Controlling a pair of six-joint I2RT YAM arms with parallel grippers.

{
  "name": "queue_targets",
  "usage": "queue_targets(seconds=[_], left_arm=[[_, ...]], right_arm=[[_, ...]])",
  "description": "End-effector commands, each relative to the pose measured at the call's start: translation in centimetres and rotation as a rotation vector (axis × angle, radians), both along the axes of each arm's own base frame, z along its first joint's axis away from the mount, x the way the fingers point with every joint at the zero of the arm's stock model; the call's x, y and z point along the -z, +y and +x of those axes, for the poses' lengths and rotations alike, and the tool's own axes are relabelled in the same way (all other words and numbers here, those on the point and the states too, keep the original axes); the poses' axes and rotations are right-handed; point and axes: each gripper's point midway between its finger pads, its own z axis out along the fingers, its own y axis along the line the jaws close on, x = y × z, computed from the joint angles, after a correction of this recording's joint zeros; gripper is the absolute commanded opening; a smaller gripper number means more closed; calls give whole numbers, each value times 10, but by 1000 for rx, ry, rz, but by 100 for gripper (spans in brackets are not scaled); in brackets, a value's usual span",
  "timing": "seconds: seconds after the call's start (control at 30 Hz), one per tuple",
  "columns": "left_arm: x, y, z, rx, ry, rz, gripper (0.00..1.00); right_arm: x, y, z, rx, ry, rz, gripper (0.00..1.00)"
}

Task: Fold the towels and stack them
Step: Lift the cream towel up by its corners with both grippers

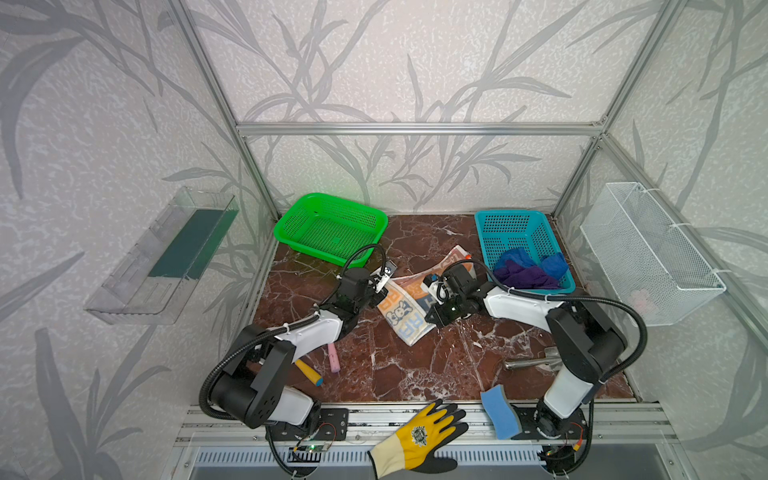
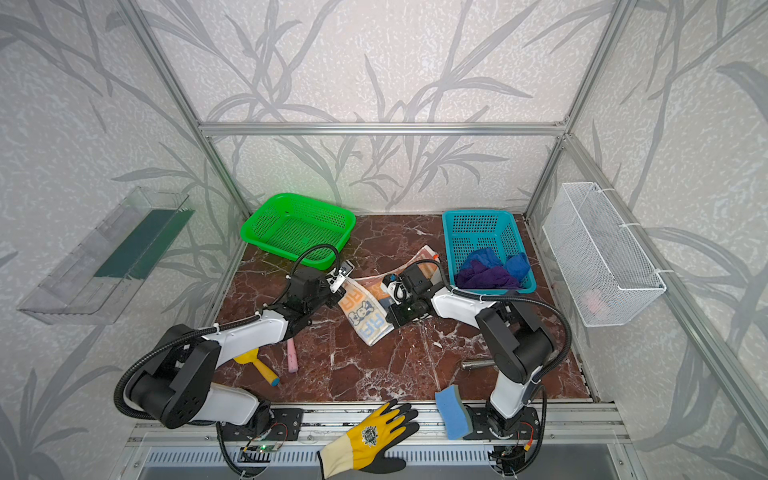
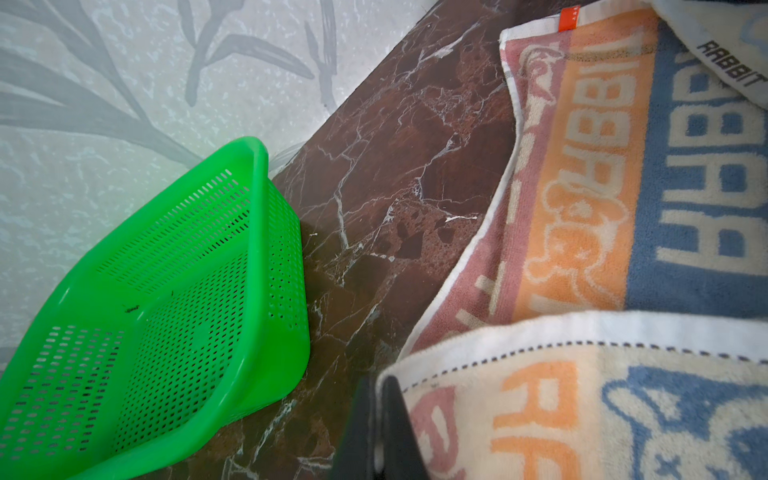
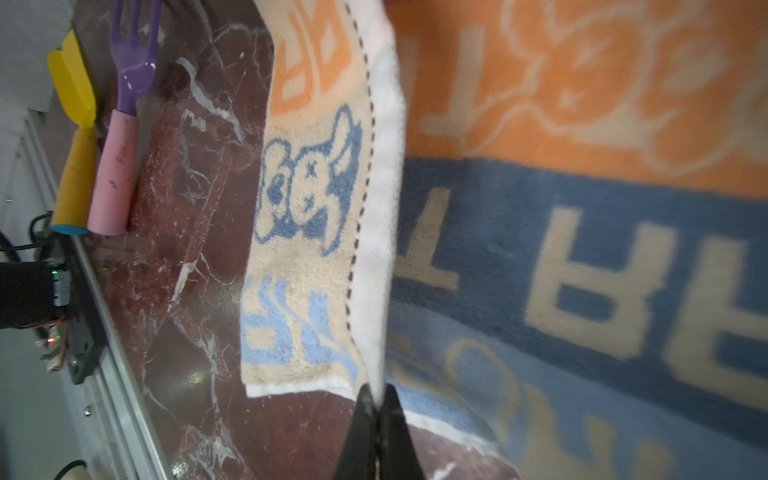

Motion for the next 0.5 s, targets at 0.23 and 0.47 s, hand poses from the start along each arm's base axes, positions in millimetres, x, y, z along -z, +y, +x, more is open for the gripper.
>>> queue_targets(seconds=[0.23, 0.47], left_arm=[[-152, 1, 32, -175, -44, -221, 0], [-257, 2, 22, -163, -141, -372, 0]], right_arm=[[-190, -57, 102, 225, -550, -172, 0], [-291, -80, 125, 286, -763, -172, 0]])
